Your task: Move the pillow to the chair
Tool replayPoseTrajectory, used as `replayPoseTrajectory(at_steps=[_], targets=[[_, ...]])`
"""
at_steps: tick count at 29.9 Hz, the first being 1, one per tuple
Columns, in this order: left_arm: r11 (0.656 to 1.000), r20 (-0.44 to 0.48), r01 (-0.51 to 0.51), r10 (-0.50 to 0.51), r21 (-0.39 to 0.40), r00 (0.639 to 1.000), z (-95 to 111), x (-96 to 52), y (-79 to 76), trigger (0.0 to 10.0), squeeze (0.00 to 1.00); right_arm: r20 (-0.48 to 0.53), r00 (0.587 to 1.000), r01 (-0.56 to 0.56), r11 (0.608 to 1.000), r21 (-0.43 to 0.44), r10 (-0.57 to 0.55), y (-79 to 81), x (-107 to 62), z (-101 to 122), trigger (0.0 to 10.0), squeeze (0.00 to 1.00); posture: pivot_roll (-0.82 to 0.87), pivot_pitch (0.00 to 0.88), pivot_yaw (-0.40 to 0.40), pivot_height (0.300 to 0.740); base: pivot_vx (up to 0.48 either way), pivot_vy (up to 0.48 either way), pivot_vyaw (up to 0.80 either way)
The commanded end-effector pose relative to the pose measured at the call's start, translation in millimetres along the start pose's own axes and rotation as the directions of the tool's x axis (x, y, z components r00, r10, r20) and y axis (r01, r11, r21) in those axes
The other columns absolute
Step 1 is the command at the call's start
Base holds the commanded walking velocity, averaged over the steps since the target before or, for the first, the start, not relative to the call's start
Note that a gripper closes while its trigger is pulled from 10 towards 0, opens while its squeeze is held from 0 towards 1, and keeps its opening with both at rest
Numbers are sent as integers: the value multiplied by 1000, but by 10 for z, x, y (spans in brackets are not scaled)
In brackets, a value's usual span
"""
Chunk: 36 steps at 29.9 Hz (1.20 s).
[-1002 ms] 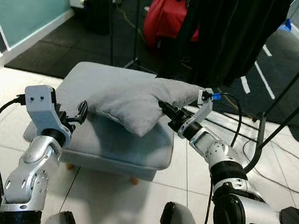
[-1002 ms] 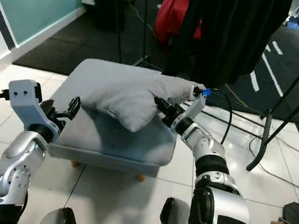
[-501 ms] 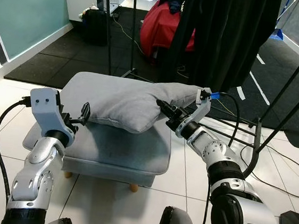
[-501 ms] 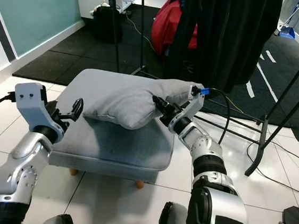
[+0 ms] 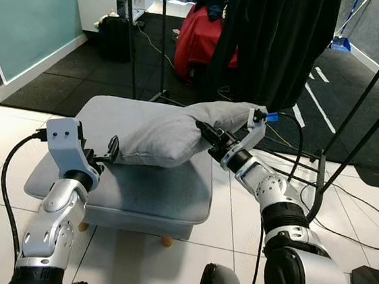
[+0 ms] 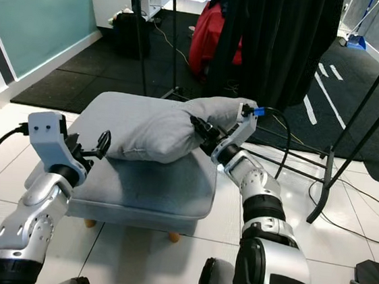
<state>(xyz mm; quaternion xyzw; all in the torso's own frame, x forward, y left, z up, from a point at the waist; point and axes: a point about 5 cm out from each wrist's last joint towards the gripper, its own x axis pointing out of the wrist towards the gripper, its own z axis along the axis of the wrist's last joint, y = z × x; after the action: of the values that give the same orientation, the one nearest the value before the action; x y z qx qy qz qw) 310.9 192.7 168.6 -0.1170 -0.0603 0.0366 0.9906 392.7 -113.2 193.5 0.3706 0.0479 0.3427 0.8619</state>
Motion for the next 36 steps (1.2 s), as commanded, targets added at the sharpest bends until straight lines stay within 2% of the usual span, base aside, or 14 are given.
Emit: replayPoseTrajectory(at_steps=[1,7,15,18,22,36], targets=[[1000,-24,-22,22,10,999,-59,-17,39,10000,0,54,996,-63,997,-35,65,132,49,168,0,0,-152,0,-56,560,0,0,0],[999,-21,-37,37,21,999,-61,-5,63,10000,0,60,994,-84,996,-43,86,191,82,214,0,0,-154,0,-57,580,0,0,0],[995,-16,-94,94,39,995,-40,-17,206,10000,0,61,994,-90,995,-52,93,227,89,245,0,0,-156,0,-66,605,0,0,0],[993,-40,-100,103,56,994,-59,-11,222,10000,0,61,994,-88,995,-52,91,226,90,236,0,0,-155,0,-66,615,-480,0,0],[994,-49,-94,97,57,994,-87,-12,202,10000,0,57,995,-84,995,-50,87,215,90,206,0,0,-155,0,-63,625,-480,0,0],[998,-37,-55,56,29,998,-118,-12,94,10000,0,44,996,-78,996,-50,81,197,71,180,0,0,-154,0,-65,675,0,0,0]])
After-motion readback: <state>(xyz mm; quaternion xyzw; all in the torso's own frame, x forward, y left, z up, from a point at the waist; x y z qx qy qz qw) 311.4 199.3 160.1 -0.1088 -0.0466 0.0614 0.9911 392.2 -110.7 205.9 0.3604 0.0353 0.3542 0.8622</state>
